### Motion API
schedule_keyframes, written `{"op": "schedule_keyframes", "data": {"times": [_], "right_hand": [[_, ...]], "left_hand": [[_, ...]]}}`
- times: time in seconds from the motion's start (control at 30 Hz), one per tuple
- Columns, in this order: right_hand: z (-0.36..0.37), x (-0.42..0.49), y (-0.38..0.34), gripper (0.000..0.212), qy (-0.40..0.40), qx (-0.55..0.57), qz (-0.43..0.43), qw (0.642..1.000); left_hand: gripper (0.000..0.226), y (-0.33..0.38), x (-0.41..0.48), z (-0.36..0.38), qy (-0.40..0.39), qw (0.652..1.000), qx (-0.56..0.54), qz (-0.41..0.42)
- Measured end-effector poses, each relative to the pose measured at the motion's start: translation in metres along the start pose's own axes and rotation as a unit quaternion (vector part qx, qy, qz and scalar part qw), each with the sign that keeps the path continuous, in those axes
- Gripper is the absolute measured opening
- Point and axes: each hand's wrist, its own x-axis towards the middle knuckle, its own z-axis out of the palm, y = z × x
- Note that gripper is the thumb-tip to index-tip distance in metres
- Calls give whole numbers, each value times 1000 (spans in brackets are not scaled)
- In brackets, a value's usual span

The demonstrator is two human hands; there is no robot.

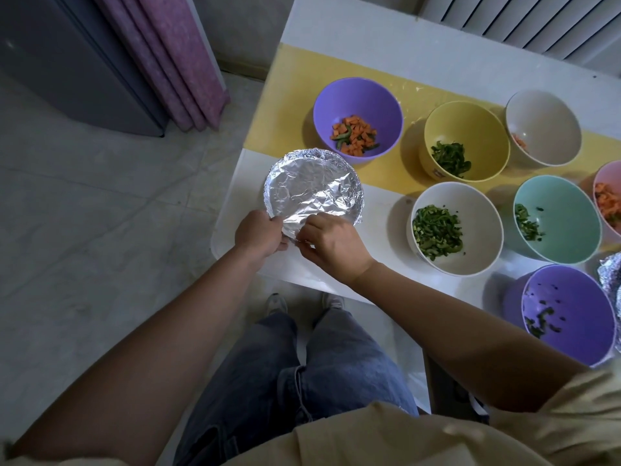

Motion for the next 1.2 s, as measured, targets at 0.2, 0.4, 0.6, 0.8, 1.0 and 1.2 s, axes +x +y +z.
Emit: {"op": "schedule_keyframes", "data": {"times": [0.2, 0.4, 0.6, 0.8, 1.0, 1.2], "right_hand": [[3, 2, -2, 16, 14, -1, 5, 1000], [4, 3, -2, 24, 29, 5, 9, 1000], [1, 4, -5, 20, -4, 41, 5, 999], [-13, -8, 11, 19, -29, 27, 0, 999], [-4, -3, -4, 19, 8, -12, -19, 1000], [-3, -1, -5, 24, 20, -20, -21, 999]], "left_hand": [[24, -3, -15, 10, -35, 998, -33, -45], [20, -4, -14, 9, -45, 996, -43, -57], [20, -3, -10, 7, -19, 999, -12, -23], [17, 0, 2, -3, -48, 998, 22, -13], [28, 2, 1, -1, -39, 999, 5, -10], [29, -3, -17, 9, -27, 999, 38, -19]]}}
